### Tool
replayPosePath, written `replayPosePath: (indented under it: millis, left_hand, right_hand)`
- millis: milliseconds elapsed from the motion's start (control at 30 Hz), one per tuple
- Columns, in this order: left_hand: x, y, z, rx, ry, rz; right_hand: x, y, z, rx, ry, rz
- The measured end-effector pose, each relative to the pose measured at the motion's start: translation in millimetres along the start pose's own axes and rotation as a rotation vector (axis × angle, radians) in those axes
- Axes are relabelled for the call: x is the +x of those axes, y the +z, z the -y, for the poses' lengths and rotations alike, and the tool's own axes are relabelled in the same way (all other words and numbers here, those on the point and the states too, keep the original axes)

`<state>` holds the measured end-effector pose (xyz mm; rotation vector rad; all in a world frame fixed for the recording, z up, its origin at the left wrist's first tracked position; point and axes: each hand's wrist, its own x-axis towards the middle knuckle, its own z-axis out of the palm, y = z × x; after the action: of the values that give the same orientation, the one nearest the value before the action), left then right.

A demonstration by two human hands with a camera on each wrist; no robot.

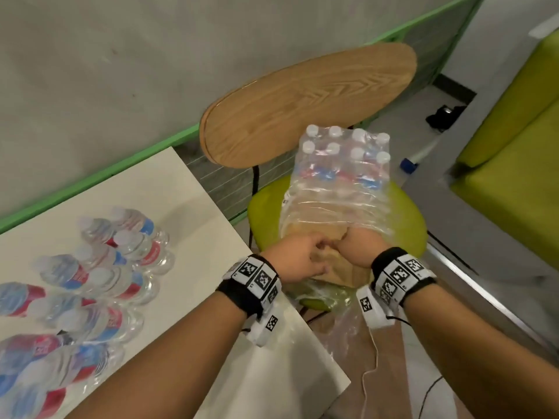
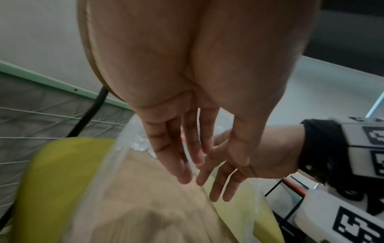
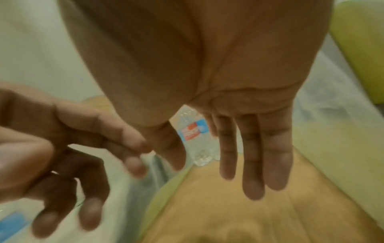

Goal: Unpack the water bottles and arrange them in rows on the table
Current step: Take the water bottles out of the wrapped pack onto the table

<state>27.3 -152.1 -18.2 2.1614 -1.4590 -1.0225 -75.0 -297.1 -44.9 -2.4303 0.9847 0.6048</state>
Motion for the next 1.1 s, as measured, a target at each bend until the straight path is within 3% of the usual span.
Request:
replayPosePath:
  millis: [133, 233, 300, 433, 567, 667, 767, 800, 900, 933, 1033, 1100]
  left_hand:
    - [47, -16, -15, 0.256, 0.038, 0.028]
    - [80, -21, -17, 0.362, -0.07, 0.05]
    - [99, -19, -17, 0.393, -0.14, 0.021]
    - [130, -19, -19, 0.307, -0.136, -0.054]
    - [145, -30, -23, 0.122, -0.107, -0.19]
    - [150, -39, -25, 0.05, -0.086, -0.288]
    - [153, -36, -21, -0.022, -0.118, -0.323]
    - [153, -36, -18, -0.046, -0.157, -0.271]
    - [148, -31, -10, 0.07, -0.388, 0.082]
    - [144, -31, -10, 0.097, -0.422, 0.104]
    - [140, -28, -9, 0.127, -0.32, -0.024]
    - [135, -23, -9, 0.134, -0.236, -0.142]
  right_hand:
    - [26, -17, -14, 0.125, 0.033, 0.052]
    - [40, -33, -13, 0.379, -0.022, -0.179]
    - [45, -45, -9, 0.4, -0.038, -0.238]
    - [64, -56, -10, 0.374, -0.081, -0.238]
    - [82, -60, -12, 0.462, -0.09, -0.378]
    - [86, -62, -18, 0.392, -0.044, -0.346]
    - [87, -58, -21, 0.418, -0.031, -0.449]
    - [85, -54, -22, 0.485, -0.045, -0.444]
    - [71, -40, -24, 0.573, -0.03, -0.342]
    - [67, -35, -27, 0.522, -0.006, -0.29]
    - [60, -30, -27, 0.383, 0.049, -0.251]
    - [52, -28, -23, 0.431, 0.04, -0.23]
